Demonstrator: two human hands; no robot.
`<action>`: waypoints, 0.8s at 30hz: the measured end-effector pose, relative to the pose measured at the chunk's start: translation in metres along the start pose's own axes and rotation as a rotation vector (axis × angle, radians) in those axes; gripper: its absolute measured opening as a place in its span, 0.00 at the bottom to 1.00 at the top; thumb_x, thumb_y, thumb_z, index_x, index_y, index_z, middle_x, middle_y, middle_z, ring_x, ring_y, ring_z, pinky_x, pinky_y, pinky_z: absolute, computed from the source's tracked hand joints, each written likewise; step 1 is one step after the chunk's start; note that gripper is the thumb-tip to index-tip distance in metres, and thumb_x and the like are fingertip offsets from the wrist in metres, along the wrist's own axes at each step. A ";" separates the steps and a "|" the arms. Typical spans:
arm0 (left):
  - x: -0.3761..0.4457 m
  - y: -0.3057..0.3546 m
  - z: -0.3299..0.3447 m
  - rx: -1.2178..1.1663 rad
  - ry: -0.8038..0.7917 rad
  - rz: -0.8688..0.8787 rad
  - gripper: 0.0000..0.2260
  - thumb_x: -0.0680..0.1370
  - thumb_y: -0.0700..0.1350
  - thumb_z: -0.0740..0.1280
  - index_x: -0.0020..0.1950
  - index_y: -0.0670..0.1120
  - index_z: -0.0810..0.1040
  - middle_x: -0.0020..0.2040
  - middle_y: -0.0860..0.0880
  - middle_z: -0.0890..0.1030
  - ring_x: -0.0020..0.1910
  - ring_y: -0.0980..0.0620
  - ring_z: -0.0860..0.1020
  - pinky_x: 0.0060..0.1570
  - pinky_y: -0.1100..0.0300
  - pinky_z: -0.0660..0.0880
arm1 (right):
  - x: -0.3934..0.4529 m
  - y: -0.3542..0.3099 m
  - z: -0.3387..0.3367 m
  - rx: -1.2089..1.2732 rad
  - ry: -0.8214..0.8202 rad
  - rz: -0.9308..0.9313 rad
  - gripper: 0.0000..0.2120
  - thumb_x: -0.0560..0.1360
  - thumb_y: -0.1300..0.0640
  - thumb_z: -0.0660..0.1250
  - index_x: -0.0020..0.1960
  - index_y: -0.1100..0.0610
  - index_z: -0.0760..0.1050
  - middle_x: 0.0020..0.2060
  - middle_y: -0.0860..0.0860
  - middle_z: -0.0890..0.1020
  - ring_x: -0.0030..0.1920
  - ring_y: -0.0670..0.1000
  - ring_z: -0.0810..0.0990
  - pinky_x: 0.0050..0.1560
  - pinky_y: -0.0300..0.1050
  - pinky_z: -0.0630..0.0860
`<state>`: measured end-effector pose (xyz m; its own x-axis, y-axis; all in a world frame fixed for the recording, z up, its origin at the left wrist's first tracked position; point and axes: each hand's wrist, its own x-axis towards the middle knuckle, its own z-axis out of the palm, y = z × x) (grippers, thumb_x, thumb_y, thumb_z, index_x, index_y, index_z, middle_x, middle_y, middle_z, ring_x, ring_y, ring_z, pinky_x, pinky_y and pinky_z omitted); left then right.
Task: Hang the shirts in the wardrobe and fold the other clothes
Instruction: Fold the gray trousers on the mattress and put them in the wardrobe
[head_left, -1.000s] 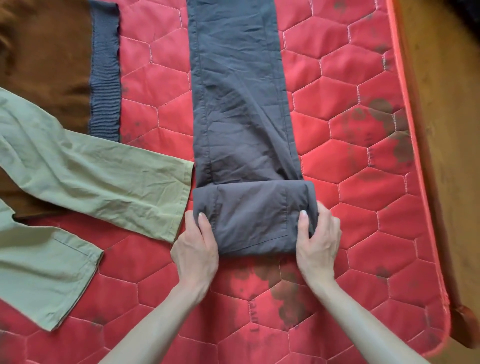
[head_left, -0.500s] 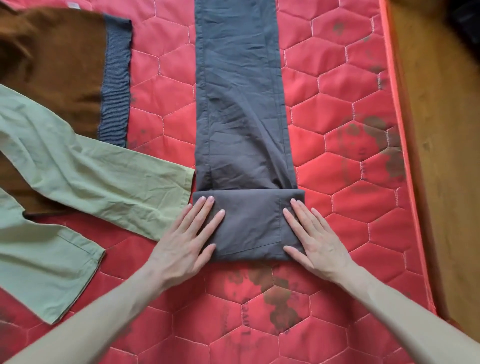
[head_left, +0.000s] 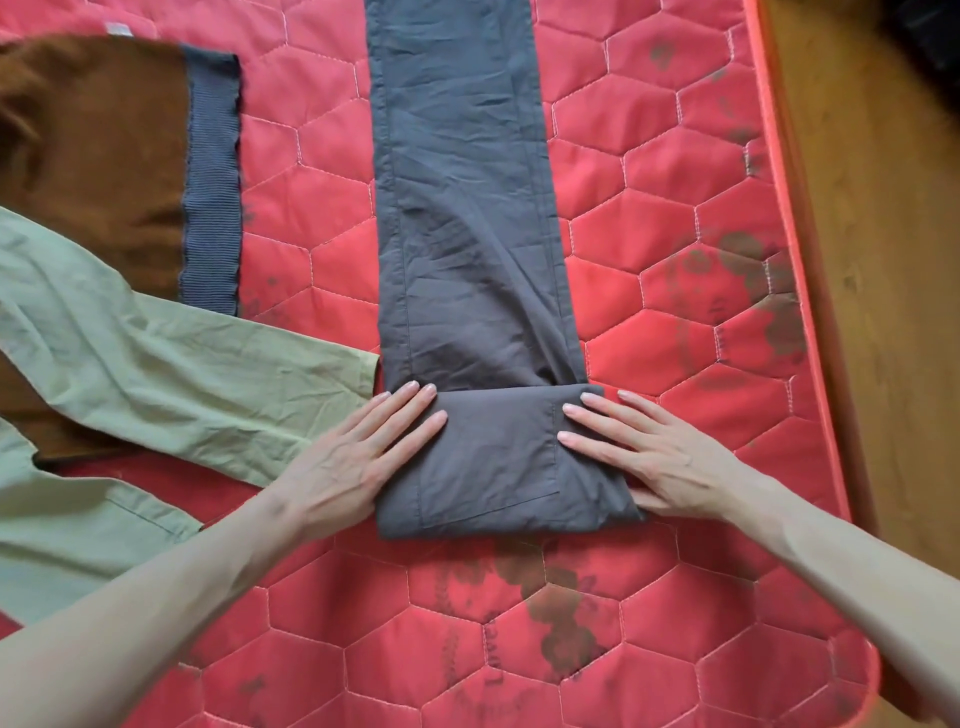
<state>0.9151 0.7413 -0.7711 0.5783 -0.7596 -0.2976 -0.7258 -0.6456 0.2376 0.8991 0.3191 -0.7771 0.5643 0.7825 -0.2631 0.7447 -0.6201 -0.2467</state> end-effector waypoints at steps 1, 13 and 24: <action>0.001 -0.003 0.000 -0.017 -0.010 0.007 0.42 0.68 0.39 0.55 0.85 0.44 0.52 0.85 0.40 0.51 0.84 0.42 0.51 0.79 0.46 0.56 | 0.001 0.001 0.000 0.017 -0.008 0.007 0.35 0.81 0.44 0.61 0.84 0.49 0.54 0.84 0.51 0.53 0.84 0.54 0.52 0.80 0.60 0.59; -0.011 0.013 -0.024 -1.131 0.171 -0.376 0.37 0.75 0.44 0.70 0.80 0.58 0.58 0.66 0.55 0.82 0.64 0.53 0.81 0.62 0.50 0.77 | 0.001 -0.023 -0.017 0.401 0.188 0.122 0.29 0.78 0.46 0.64 0.76 0.55 0.72 0.77 0.46 0.70 0.78 0.51 0.68 0.77 0.50 0.62; 0.021 0.057 -0.012 -1.777 0.629 -1.095 0.28 0.77 0.68 0.56 0.68 0.52 0.76 0.58 0.60 0.85 0.68 0.62 0.76 0.68 0.63 0.71 | 0.035 -0.085 -0.015 1.334 0.816 0.852 0.23 0.81 0.41 0.54 0.70 0.48 0.74 0.69 0.54 0.78 0.75 0.52 0.71 0.77 0.60 0.64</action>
<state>0.8896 0.6877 -0.7527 0.6892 0.1775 -0.7025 0.6785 0.1820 0.7117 0.8609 0.4004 -0.7511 0.9279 -0.1792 -0.3269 -0.3512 -0.1262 -0.9277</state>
